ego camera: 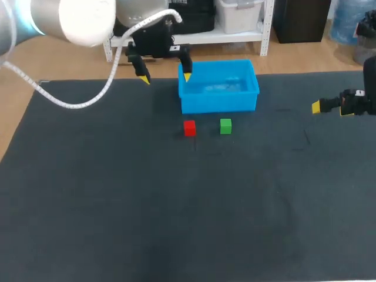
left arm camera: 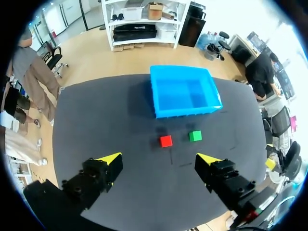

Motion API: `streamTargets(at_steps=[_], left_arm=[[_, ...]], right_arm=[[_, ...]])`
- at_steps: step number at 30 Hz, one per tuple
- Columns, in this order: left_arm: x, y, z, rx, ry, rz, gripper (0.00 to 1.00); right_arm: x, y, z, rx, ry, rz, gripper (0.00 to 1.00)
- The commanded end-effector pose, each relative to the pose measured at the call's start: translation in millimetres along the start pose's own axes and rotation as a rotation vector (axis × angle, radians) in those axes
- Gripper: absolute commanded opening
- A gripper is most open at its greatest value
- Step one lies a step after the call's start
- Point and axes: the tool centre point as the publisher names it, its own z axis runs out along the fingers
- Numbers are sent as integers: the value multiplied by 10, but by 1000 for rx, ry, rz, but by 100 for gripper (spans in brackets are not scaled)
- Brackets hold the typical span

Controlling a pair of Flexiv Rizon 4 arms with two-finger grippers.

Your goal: Use the left arm to pick the red cube and place it into the blue plastic box first, then use the right arm to grasp the green cube and put it into the same blue plastic box after the first action is fully finished.

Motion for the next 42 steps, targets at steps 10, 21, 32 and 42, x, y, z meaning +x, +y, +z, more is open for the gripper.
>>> streamTargets(at_steps=[10,21,32,42], left_arm=[[-82,-84,140,-35,68,-24,100],[-110,-149,276,-43,130,-33,100],[-148,-162,426,-82,170,-28,100],[-145,-178,617,-96,201,-37,100]], right_arm=[[-1,-1,3,1,1,-1,100],[-1,-1,3,1,1,-1,100],[-1,-1,3,1,1,-1,100],[-1,-1,3,1,1,-1,100]])
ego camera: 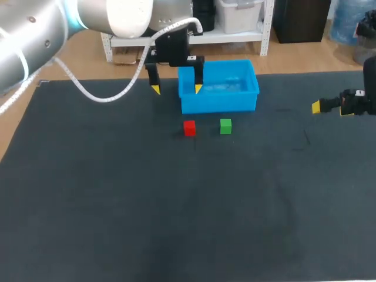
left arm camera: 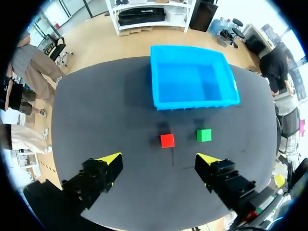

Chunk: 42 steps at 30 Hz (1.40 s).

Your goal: Use the left arm to pick the red cube and place it into the blue plastic box first, then use the right arm to grasp the green cube and put it into the same blue plastic box after the first action is fully finished.

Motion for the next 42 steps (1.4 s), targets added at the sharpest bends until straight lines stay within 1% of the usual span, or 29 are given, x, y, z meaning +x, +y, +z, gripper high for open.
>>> streamTargets(at_steps=[1,12,16,20,27,29,35,42], left_arm=[[-94,-48,85,-6,46,0,100],[-64,-83,285,-9,76,-3,100],[-47,-112,314,-10,87,2,100],[-63,-122,420,-14,94,6,100],[-33,-139,539,-18,109,7,100],[-22,-146,576,-33,115,15,100],[-3,-150,661,-47,117,22,100],[8,-139,779,-38,114,-2,100]], right_arm=[[-1,-1,3,1,1,-1,100],[-1,-1,3,1,1,-1,100],[-1,-1,3,1,1,-1,100],[-1,-1,3,1,1,-1,100],[-1,-1,3,1,1,-1,100],[-1,-1,3,1,1,-1,100],[-1,-1,3,1,1,-1,100],[-1,-1,3,1,1,-1,100]])
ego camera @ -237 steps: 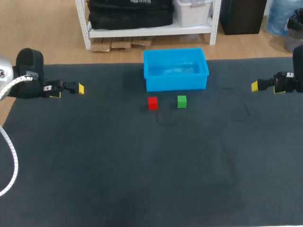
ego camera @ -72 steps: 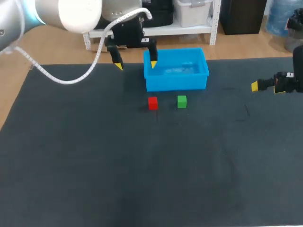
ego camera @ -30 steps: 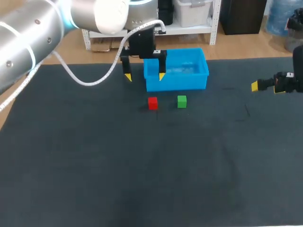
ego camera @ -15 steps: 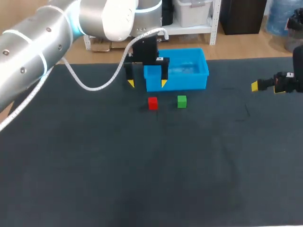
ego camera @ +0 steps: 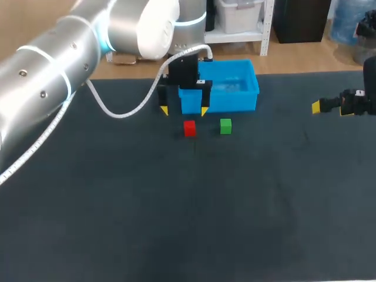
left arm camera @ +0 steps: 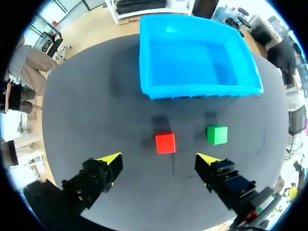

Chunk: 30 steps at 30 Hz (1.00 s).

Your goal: Use the left arm to pick the red cube and place it into the blue plastic box first, then use the right arm to grasp the green cube and put it into the same blue plastic box after the first action is fully finished.

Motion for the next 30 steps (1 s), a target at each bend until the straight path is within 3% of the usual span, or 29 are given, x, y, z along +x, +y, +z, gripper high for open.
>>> streamTargets(at_steps=[1,23,30], left_arm=[[-62,-20,60,5,11,-8,100],[59,-15,367,16,47,-54,100],[42,12,441,23,26,-70,100]], right_arm=[[-1,-2,3,1,1,-1,100],[-1,-2,3,1,1,-1,100],[-1,-2,3,1,1,-1,100]])
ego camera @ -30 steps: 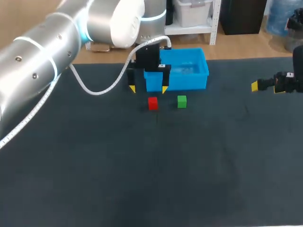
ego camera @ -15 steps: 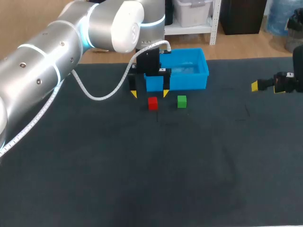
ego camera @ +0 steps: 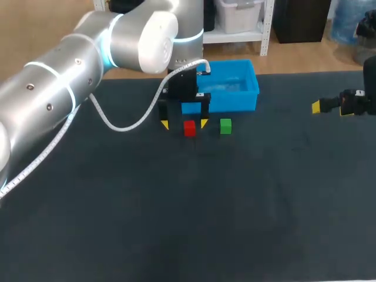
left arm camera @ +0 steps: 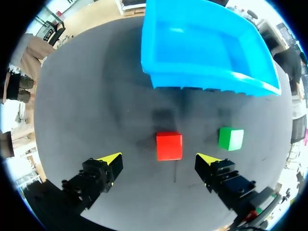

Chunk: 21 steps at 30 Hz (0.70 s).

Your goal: Use the left arm to pick the red cube and place it into the blue plastic box first, then use the right arm to grasp the green cube and put it into the same blue plastic box after the first action is fully finished.

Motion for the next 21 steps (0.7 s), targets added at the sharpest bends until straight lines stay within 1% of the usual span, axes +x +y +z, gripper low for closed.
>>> streamTargets(at_steps=[1,13,21], left_arm=[[-3,23,65,7,-13,-4,100],[-13,32,186,-1,-17,-25,100],[-36,20,230,-11,-19,-13,100]], right_arm=[[-1,-1,3,1,1,-1,100],[-1,-1,3,1,1,-1,100],[-1,-1,3,1,1,-1,100]])
